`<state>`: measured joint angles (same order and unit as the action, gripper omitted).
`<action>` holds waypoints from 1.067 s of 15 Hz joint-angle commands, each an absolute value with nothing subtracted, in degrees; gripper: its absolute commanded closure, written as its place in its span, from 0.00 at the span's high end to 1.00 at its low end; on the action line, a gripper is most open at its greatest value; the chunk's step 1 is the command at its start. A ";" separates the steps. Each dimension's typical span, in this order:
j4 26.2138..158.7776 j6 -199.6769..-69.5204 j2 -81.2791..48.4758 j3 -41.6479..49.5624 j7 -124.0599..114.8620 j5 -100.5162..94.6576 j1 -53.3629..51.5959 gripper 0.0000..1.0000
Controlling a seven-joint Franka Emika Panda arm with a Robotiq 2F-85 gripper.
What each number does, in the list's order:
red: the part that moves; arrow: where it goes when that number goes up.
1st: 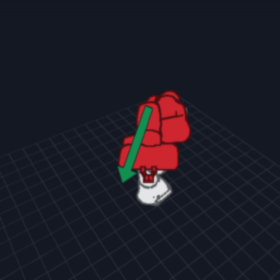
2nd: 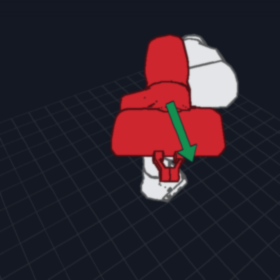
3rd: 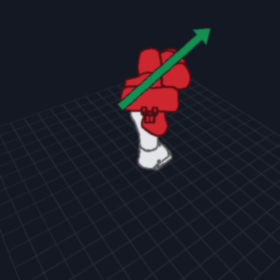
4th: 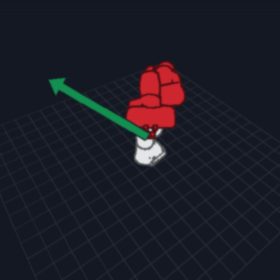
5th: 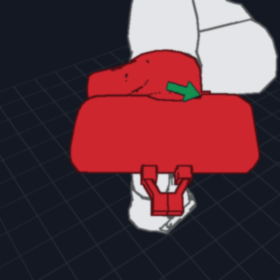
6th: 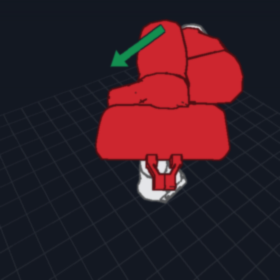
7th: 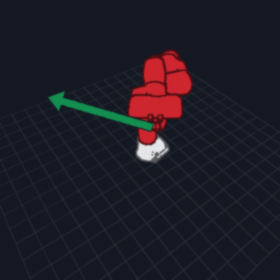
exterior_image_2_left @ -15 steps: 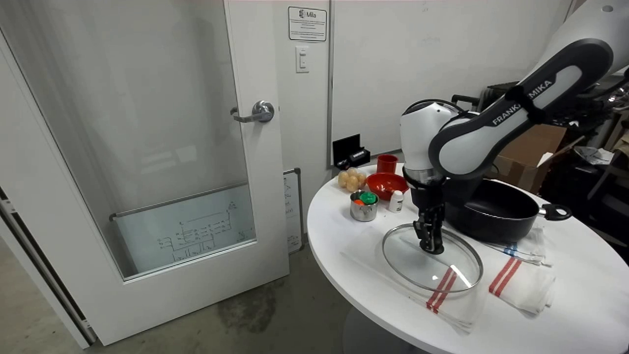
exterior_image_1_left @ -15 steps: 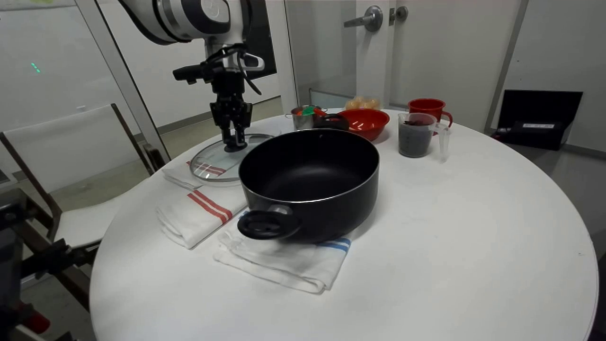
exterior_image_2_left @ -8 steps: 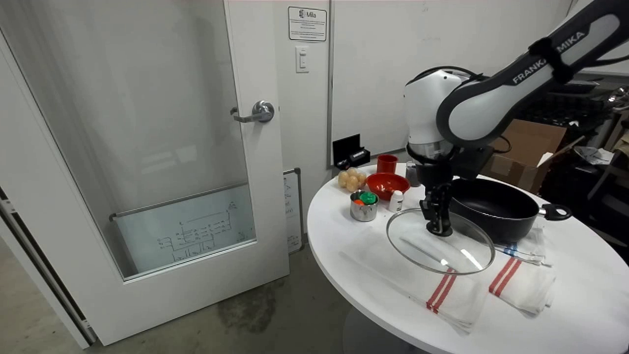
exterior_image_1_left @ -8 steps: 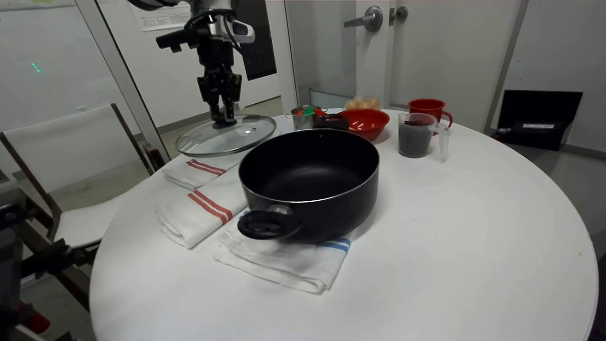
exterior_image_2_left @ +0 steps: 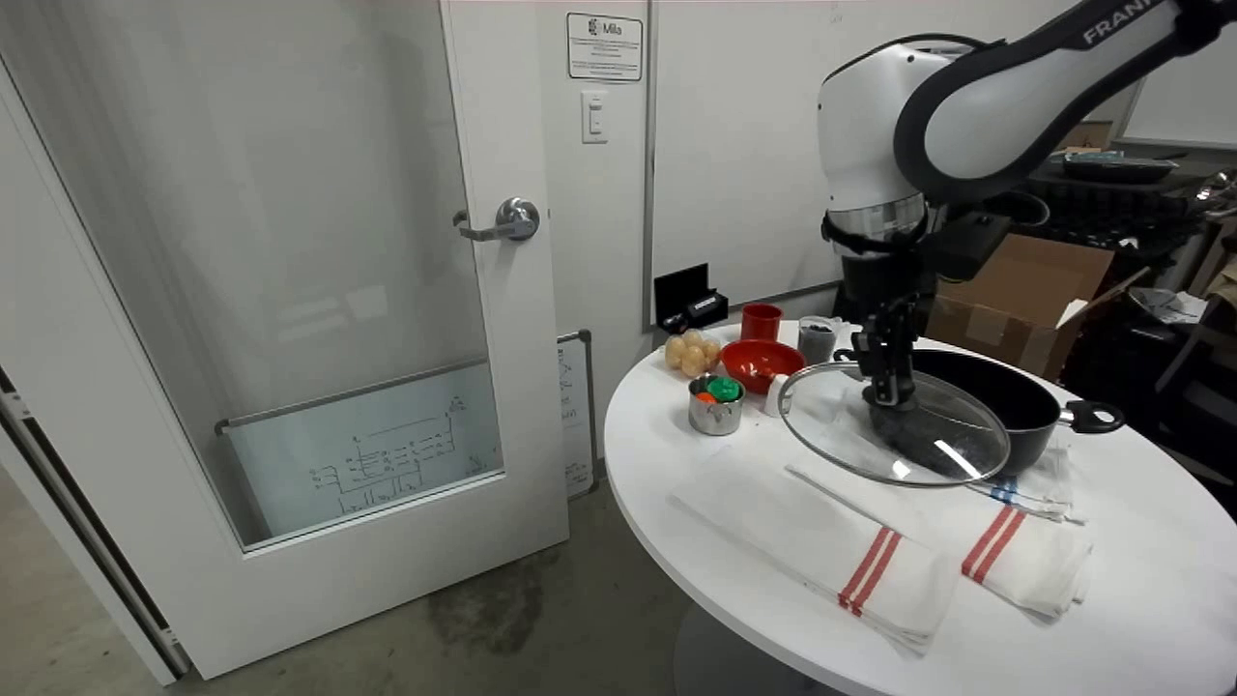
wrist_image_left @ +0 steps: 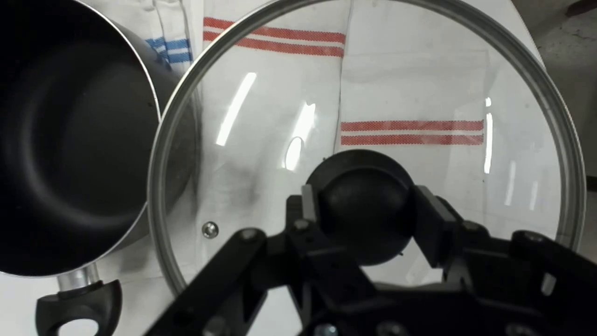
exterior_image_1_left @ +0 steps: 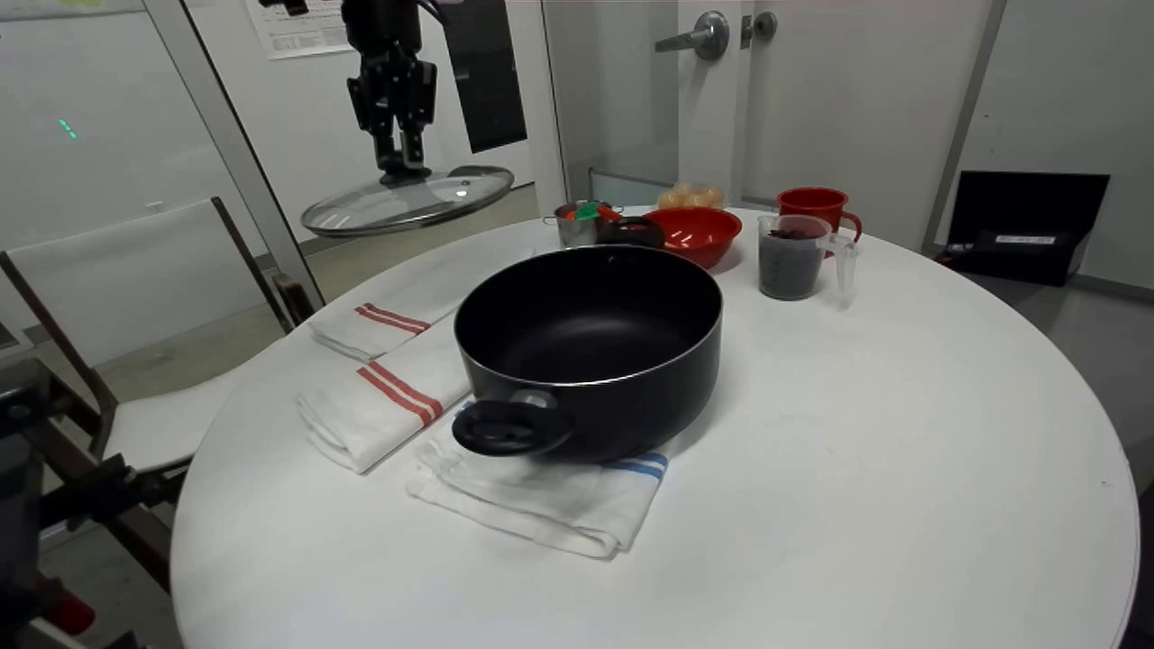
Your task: Pick up the lid and cover the pot
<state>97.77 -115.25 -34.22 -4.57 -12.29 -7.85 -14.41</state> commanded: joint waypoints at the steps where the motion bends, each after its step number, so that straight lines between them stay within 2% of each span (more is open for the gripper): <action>1: 100.99 -113.26 -29.07 -3.56 -13.42 -6.95 -13.04 0.25; 16: 99.98 -113.23 -30.36 3.27 -14.18 -6.74 -3.21 0.25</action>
